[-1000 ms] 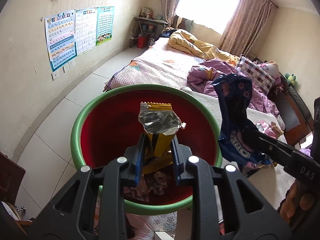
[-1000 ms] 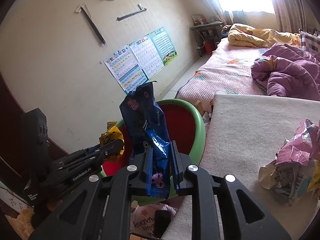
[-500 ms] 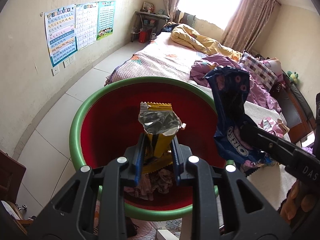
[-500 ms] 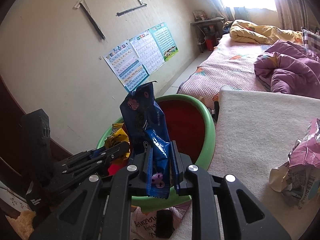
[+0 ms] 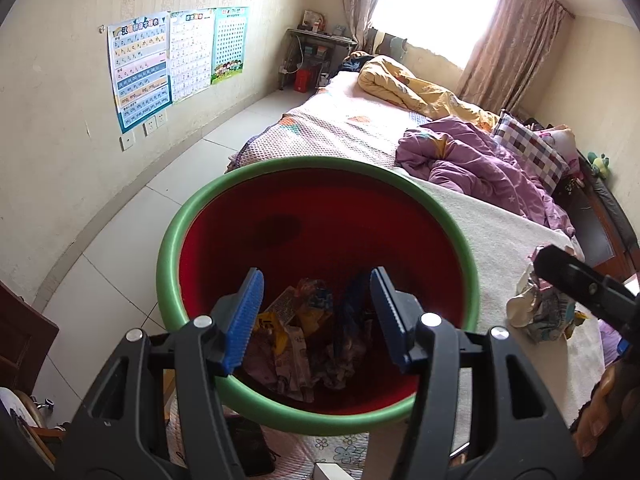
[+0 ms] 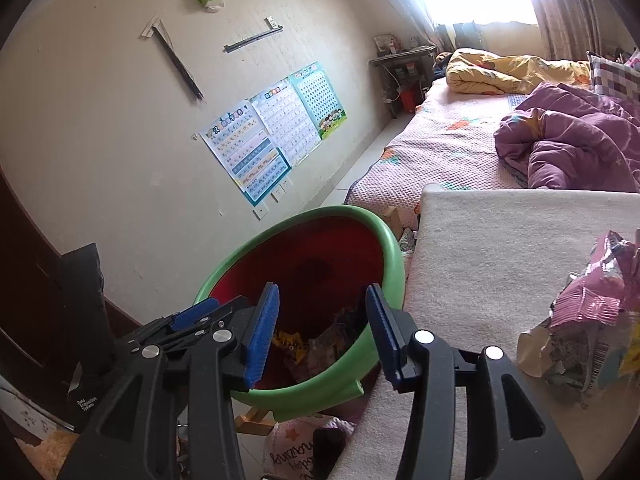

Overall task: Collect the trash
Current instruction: 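Move both open grippers back over the wrapper pile on the mat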

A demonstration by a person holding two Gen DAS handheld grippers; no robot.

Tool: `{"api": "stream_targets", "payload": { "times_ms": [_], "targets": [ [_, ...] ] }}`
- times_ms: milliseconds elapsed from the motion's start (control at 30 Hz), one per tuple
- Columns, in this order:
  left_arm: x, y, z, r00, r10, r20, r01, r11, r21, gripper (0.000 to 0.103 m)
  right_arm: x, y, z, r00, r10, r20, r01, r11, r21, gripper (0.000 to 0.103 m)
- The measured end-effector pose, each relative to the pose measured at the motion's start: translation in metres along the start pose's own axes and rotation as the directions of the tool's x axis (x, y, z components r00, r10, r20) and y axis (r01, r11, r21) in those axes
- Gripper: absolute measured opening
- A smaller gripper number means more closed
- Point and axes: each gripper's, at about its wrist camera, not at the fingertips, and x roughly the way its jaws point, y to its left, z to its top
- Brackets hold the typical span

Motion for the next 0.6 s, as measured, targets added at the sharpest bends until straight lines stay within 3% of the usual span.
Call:
{"api": "stream_targets", "payload": {
  "times_ms": [400, 600],
  "targets": [
    [-0.008, -0.043, -0.008, 0.999, -0.053, -0.001, 0.053, 0.998, 0.04, 0.053, -0.045, -0.045, -0.024, 0.993, -0.119, 0.015, 0.118, 0.992, 0.04, 0.05],
    [-0.011, -0.076, -0.021, 0.998, -0.063, -0.014, 0.063, 0.997, 0.048, 0.053, -0.081, -0.091, -0.033, 0.977, -0.212, 0.029, 0.211, 0.977, 0.044, 0.052]
  ]
}}
